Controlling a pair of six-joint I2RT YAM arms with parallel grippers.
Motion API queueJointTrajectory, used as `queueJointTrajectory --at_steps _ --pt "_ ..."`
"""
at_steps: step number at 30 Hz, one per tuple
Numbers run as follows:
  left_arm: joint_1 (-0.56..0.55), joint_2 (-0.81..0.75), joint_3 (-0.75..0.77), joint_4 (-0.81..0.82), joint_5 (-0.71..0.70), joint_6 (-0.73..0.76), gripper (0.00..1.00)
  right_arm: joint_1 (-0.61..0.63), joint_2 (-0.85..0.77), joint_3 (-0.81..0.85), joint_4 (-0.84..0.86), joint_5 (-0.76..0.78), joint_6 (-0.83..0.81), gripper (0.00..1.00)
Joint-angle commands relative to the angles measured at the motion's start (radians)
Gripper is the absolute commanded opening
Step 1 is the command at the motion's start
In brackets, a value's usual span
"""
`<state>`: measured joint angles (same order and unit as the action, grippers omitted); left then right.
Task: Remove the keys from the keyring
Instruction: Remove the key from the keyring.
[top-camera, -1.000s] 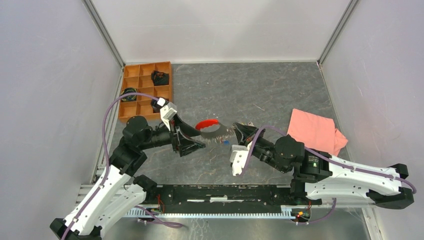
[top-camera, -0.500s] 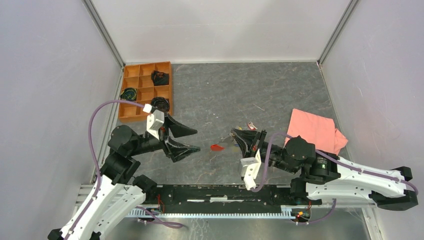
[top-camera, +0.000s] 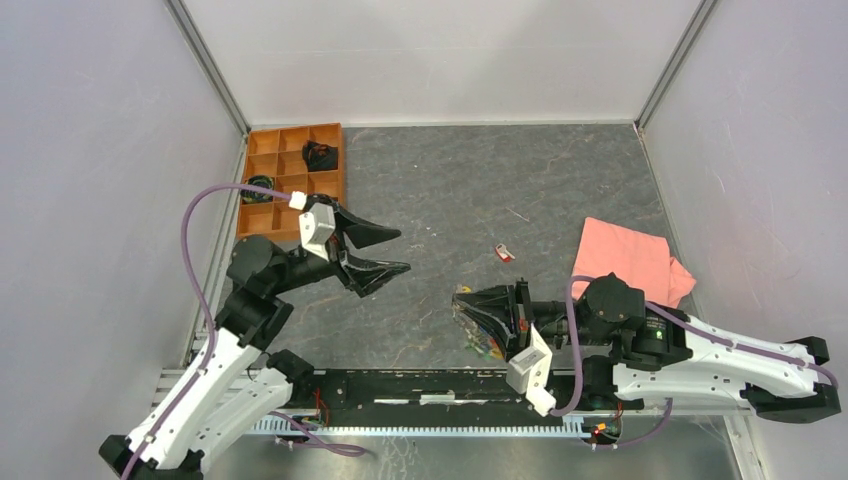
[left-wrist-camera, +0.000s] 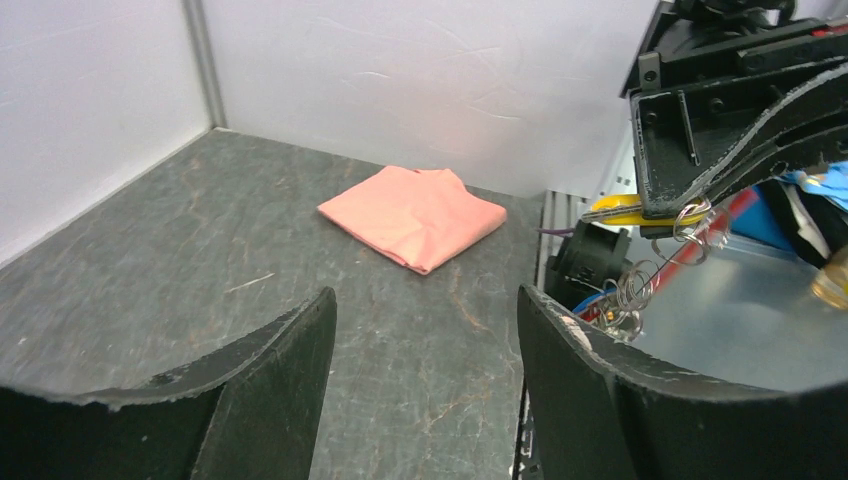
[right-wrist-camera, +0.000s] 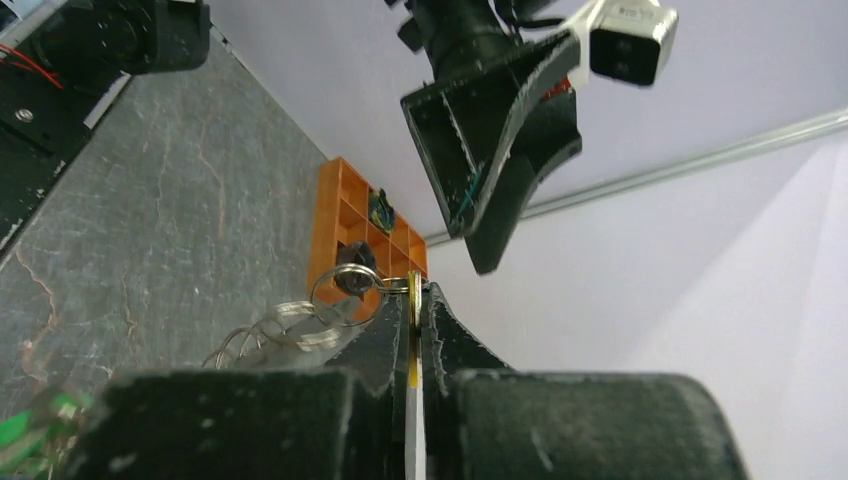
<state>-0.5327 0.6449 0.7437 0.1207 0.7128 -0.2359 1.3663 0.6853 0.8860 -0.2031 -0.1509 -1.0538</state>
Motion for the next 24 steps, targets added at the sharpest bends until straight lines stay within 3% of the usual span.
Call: queueJointTrajectory --at_steps 1,4,7,15,24 --pt "-0.003 0.065 -0.017 0.265 0.169 -0.106 0.71 0.004 -0.021 0.058 0.086 -0.101 -0.006 0.01" --pt "-0.026 0.073 -0.080 0.482 0.180 -0.202 0.70 0.005 -0.024 0.047 0.103 -0.127 -0.008 0.01" --pt "-0.079 0.061 -0.109 0.588 0.169 -0.226 0.71 0.005 -0.022 0.045 0.115 -0.148 -0.009 0.01" --pt "-0.252 0.075 -0.090 0.595 0.142 -0.151 0.68 0.005 -0.009 0.048 0.140 -0.191 -0.038 0.01" --pt "-0.318 0.125 -0.081 0.603 0.129 -0.128 0.61 0.005 -0.007 0.047 0.165 -0.218 -0.081 0.01"
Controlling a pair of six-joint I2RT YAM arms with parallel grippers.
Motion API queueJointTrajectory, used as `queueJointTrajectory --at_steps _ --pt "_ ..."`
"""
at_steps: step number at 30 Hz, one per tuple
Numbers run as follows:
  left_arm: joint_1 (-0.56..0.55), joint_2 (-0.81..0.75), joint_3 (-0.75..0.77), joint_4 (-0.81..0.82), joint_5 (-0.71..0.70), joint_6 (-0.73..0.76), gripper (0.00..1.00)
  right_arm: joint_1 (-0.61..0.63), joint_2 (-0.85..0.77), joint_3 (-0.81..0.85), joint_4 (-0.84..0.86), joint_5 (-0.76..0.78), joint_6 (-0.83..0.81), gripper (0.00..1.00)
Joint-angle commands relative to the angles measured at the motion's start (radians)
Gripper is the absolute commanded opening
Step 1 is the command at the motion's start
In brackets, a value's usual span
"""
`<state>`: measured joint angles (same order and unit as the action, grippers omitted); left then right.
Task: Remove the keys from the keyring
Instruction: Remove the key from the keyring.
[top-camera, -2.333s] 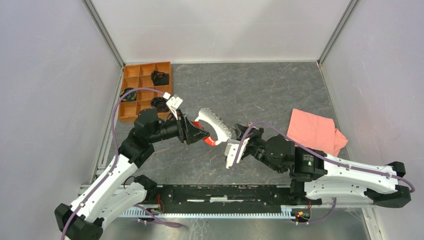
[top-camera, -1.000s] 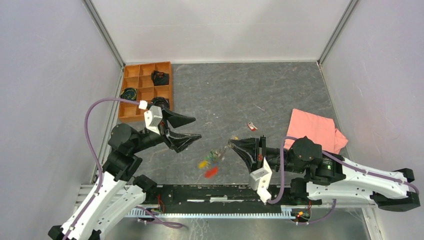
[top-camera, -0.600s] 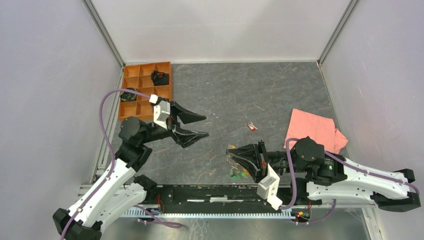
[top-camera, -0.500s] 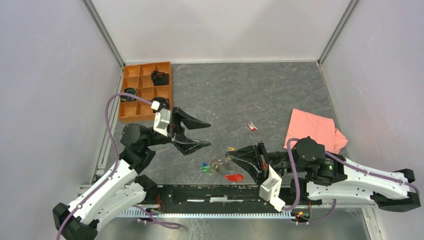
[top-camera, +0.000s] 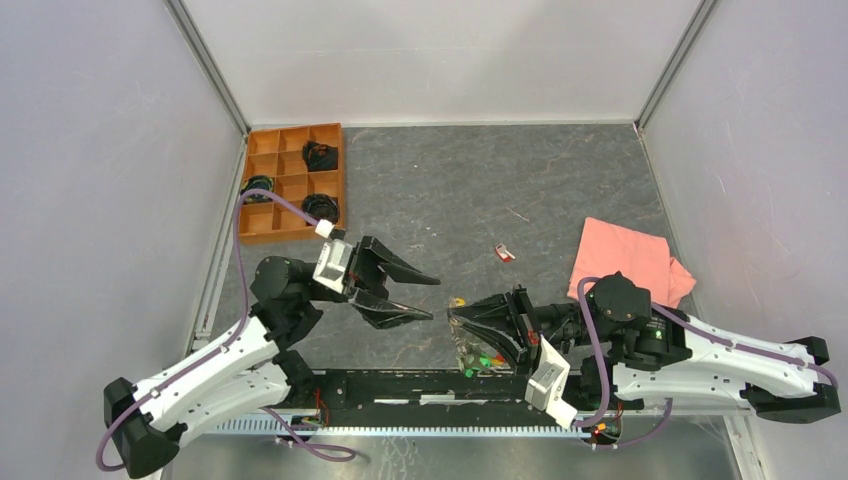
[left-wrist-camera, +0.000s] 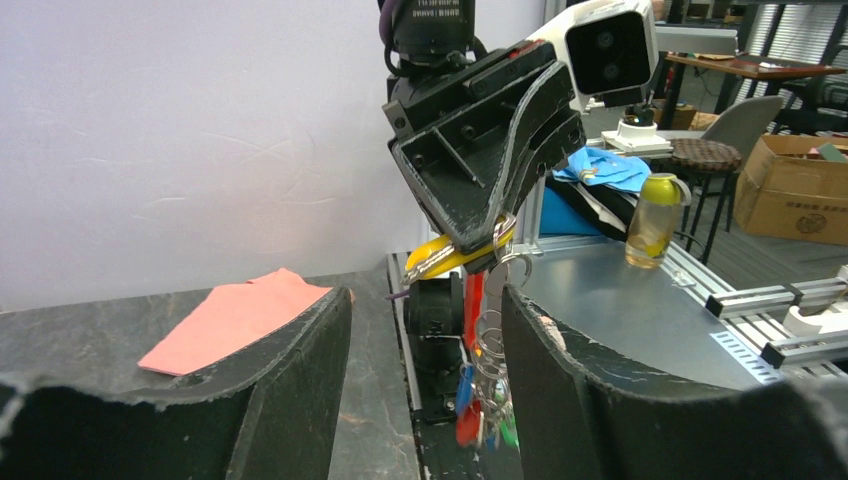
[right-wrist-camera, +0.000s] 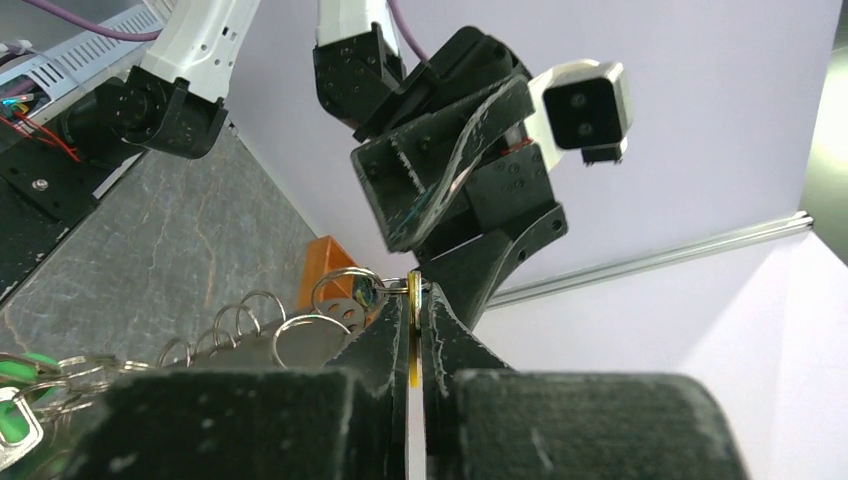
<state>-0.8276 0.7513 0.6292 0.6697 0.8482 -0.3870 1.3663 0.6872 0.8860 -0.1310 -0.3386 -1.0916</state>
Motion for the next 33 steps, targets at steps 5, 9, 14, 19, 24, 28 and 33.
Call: queueJointTrajectory --at_steps 5,9,14,19,24,28,33 --pt "-0.052 0.041 0.027 0.093 -0.011 0.000 0.56 0.005 -0.004 0.042 0.093 -0.020 -0.066 0.01" --pt "-0.068 0.040 0.020 0.107 -0.012 -0.007 0.55 0.004 0.000 0.036 0.097 -0.015 -0.079 0.01" --pt "-0.087 0.049 0.013 0.108 -0.020 -0.006 0.54 0.005 0.003 0.032 0.109 -0.011 -0.085 0.01" --pt "-0.098 0.067 0.010 0.111 -0.025 -0.001 0.53 0.005 0.005 0.030 0.119 -0.005 -0.093 0.01" --pt "-0.109 0.091 0.005 0.156 -0.027 -0.023 0.50 0.004 0.008 0.031 0.117 -0.011 -0.097 0.01" --pt "-0.114 0.105 -0.010 0.218 -0.023 -0.059 0.48 0.004 0.008 0.031 0.119 -0.012 -0.100 0.01" --pt "-0.125 0.108 -0.019 0.238 -0.026 -0.069 0.46 0.006 0.007 0.031 0.123 -0.012 -0.106 0.01"
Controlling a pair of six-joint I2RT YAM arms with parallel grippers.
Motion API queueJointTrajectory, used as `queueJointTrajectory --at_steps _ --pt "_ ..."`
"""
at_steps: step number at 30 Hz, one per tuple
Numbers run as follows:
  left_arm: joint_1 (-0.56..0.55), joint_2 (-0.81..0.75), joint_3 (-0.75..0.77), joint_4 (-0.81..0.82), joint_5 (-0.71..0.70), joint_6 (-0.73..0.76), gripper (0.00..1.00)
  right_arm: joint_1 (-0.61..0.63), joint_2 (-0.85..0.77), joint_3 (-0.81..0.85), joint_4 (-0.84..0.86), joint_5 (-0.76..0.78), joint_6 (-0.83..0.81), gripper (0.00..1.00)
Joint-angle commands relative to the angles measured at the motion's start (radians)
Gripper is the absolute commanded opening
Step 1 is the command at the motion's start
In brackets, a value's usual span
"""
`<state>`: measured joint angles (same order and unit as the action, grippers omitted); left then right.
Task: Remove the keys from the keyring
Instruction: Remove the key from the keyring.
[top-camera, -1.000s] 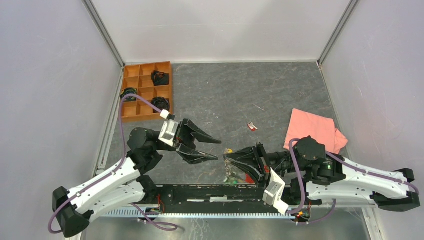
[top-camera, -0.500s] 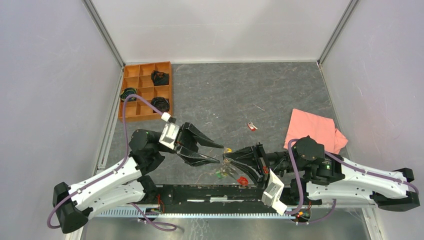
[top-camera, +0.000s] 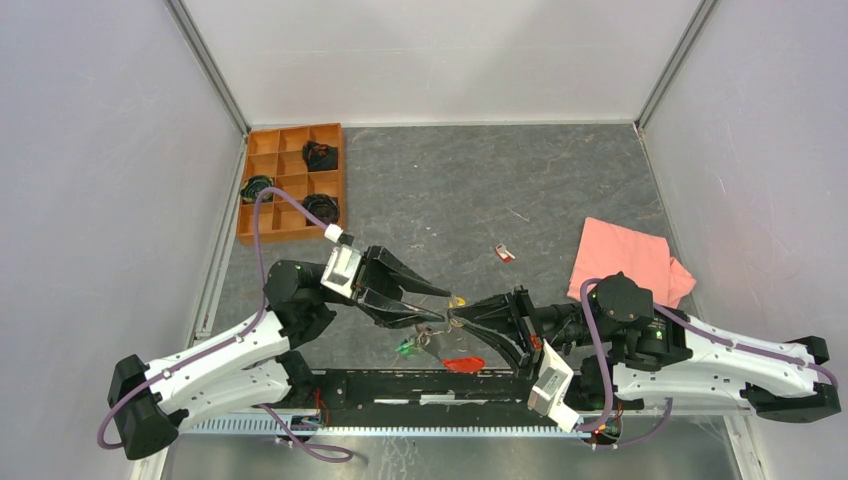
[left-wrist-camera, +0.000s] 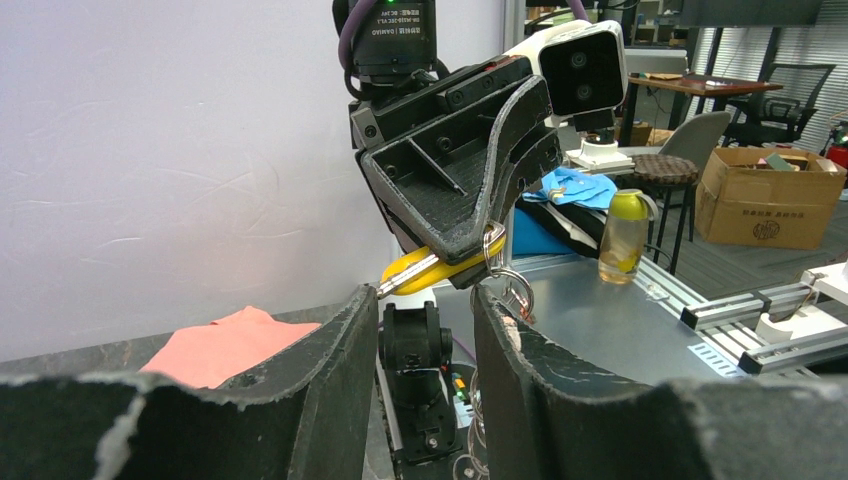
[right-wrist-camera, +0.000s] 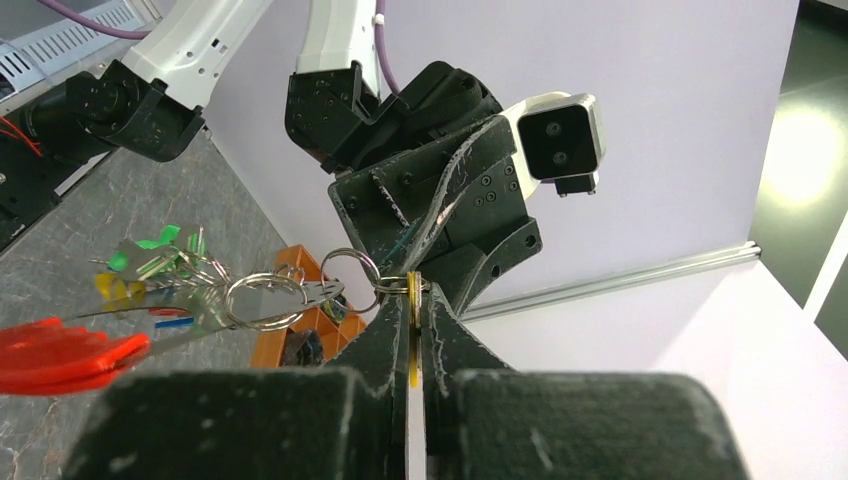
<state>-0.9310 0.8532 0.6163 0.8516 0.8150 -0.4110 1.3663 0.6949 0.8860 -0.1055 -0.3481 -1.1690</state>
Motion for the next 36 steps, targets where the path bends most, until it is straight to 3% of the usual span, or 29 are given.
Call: queueJointTrajectory --at_steps 1,17,25,36 --pt "-0.024 0.007 -0.007 0.054 0.005 -0.045 0.45 0.006 0.000 0.031 0.098 -0.003 -0.029 0.01" --pt "-0.031 0.002 -0.017 0.027 -0.043 -0.036 0.39 0.009 -0.028 0.014 0.138 0.009 -0.043 0.01" --pt "-0.031 -0.055 -0.008 -0.103 -0.129 0.028 0.38 0.009 -0.046 0.008 0.126 0.017 -0.043 0.01" --pt "-0.031 -0.014 0.022 -0.041 -0.061 -0.027 0.37 0.008 -0.032 0.007 0.121 0.001 -0.043 0.01"
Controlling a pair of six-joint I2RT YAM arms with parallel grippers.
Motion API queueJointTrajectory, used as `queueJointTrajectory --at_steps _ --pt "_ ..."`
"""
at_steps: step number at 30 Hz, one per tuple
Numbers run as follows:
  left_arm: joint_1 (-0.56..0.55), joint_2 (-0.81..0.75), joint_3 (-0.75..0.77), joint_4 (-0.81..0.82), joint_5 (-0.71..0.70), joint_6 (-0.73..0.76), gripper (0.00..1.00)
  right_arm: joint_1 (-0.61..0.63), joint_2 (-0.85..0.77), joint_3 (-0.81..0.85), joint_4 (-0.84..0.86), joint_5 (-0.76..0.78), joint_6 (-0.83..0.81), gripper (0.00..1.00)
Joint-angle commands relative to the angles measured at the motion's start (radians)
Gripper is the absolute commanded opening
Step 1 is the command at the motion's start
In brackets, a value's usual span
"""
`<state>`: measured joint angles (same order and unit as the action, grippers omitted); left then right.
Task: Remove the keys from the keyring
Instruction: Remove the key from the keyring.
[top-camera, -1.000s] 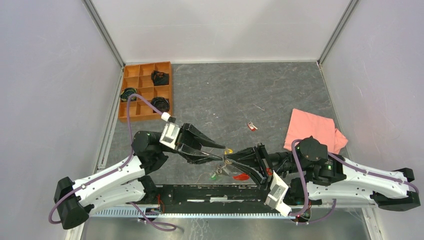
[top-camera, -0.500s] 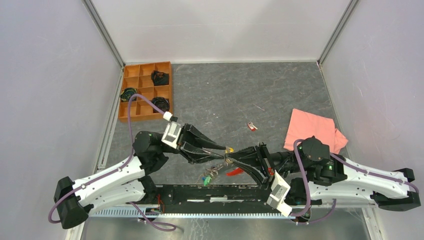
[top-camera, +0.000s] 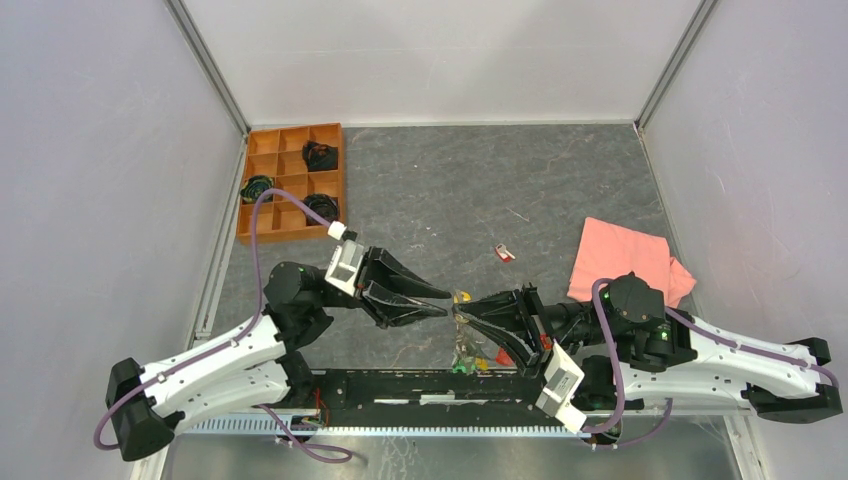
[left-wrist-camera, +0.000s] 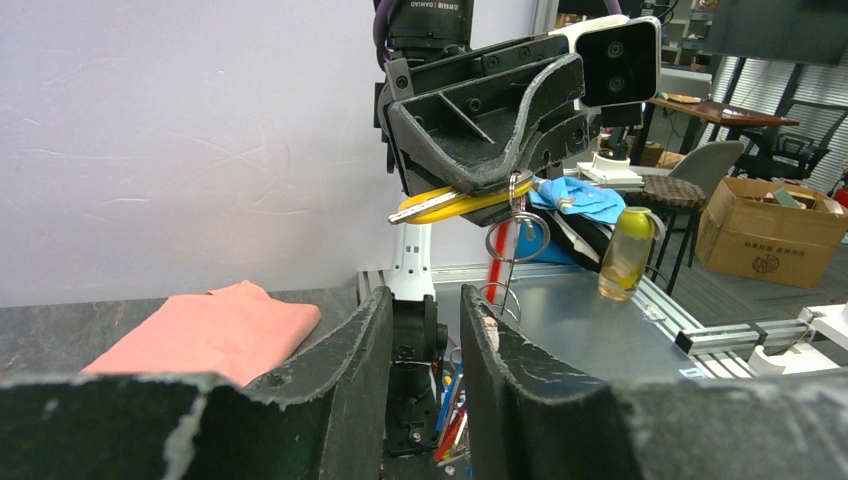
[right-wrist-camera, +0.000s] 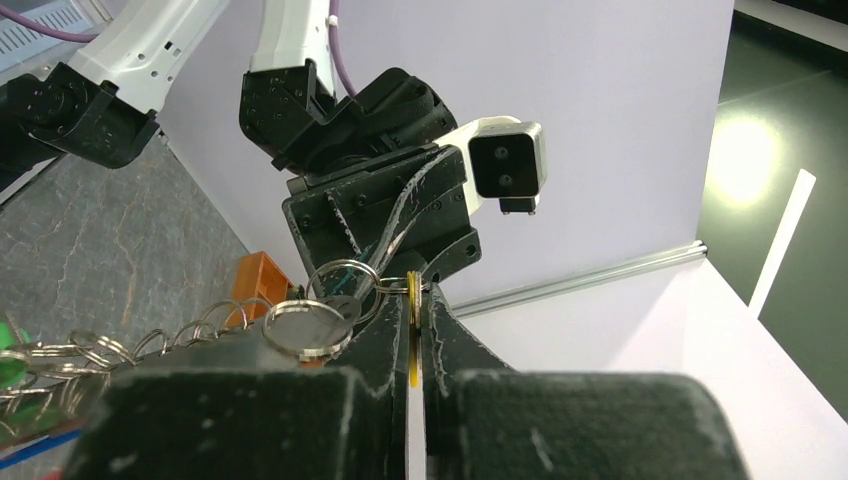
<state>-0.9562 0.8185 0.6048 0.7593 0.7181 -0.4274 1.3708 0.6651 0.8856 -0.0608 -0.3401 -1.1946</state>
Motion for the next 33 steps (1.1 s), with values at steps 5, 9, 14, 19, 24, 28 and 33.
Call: queueJointTrajectory --at_steps 5,9,14,19,24,28,33 --pt "-0.006 0.034 0.029 0.116 0.054 -0.064 0.36 0.004 -0.001 0.007 0.075 -0.003 -0.022 0.01" --pt "-0.007 0.042 0.028 0.160 0.066 -0.108 0.36 0.005 0.006 0.006 0.073 0.001 -0.032 0.01" --pt "-0.010 0.057 0.027 0.216 0.079 -0.153 0.36 0.005 0.016 0.006 0.072 0.013 -0.045 0.00" --pt "-0.019 0.091 0.026 0.245 0.092 -0.179 0.37 0.006 0.027 0.010 0.074 0.021 -0.056 0.00" --pt "-0.025 0.112 0.016 0.298 0.092 -0.207 0.37 0.008 0.037 0.013 0.078 0.028 -0.065 0.00" --pt "-0.028 0.121 0.005 0.346 0.087 -0.235 0.37 0.007 0.042 0.006 0.080 0.045 -0.080 0.00" --pt "-0.031 0.124 -0.017 0.384 0.074 -0.265 0.38 0.010 0.039 -0.022 0.114 0.093 -0.107 0.00"
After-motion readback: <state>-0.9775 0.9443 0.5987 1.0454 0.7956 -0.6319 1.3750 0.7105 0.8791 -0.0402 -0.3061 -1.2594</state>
